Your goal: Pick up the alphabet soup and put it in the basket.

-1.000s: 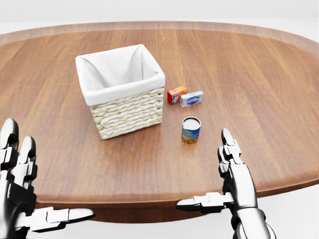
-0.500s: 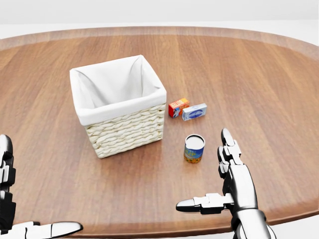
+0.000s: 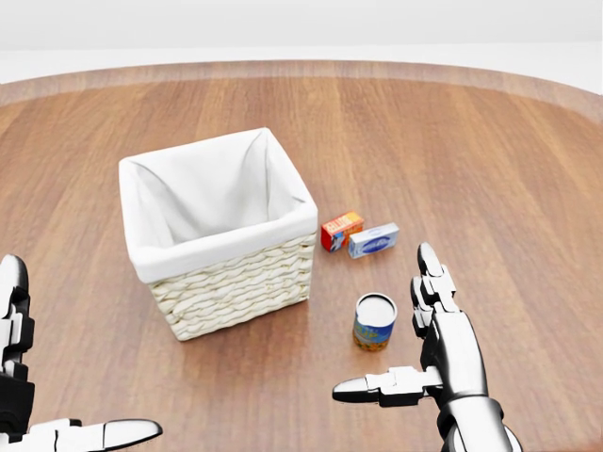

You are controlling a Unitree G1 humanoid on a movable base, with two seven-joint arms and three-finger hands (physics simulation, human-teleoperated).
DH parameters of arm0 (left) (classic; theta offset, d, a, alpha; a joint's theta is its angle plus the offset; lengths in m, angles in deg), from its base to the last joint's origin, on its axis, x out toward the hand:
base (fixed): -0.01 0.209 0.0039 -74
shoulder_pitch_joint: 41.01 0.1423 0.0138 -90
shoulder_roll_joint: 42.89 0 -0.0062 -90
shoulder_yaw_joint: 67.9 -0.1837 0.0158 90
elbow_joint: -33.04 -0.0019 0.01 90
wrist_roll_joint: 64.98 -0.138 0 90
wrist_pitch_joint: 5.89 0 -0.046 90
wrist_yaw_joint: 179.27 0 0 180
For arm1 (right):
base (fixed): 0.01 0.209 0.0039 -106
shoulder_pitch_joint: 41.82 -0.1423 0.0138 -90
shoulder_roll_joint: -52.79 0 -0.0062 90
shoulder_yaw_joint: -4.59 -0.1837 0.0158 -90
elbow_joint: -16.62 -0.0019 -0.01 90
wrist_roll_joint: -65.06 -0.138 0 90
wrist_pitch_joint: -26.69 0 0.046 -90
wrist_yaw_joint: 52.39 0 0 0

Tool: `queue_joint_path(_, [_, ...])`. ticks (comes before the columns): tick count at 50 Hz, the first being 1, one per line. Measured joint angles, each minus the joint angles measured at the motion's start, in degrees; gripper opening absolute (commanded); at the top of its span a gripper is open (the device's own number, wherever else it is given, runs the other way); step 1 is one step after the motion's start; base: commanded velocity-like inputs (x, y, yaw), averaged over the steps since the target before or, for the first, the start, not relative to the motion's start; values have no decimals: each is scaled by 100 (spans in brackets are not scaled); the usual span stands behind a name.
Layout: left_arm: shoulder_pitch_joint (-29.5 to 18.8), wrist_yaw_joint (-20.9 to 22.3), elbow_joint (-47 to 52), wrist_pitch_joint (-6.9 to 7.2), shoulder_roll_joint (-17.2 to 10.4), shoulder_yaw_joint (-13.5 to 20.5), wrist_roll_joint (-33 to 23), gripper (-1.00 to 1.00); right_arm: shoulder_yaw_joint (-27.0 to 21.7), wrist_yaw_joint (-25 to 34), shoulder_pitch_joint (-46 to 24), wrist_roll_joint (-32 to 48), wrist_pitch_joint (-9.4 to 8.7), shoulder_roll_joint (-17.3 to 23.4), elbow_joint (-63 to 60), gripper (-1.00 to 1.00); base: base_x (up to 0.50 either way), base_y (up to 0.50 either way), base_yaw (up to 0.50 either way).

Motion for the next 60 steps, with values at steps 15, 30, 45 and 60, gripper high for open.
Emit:
queue_joint_path(15, [75, -12, 59, -46, 11, -33, -32, 100, 8, 15, 26, 7, 14, -3, -21, 100, 24, 0, 0])
queue_joint_path(30, [129, -8, 87, -87, 19, -59, -47, 100, 13, 20, 26, 17, 28, -5, -4, 100, 24, 0, 0])
queue_joint_path(45, [151, -1, 116, -93, 22, -72, -51, 100, 23, 18, 12, 30, 42, -8, 22, 100, 20, 0, 0])
queue_joint_path(60, [204, 17, 151, -115, 33, -90, -53, 100, -27, -10, -83, -1, 112, 7, 183, 100, 0, 0, 0])
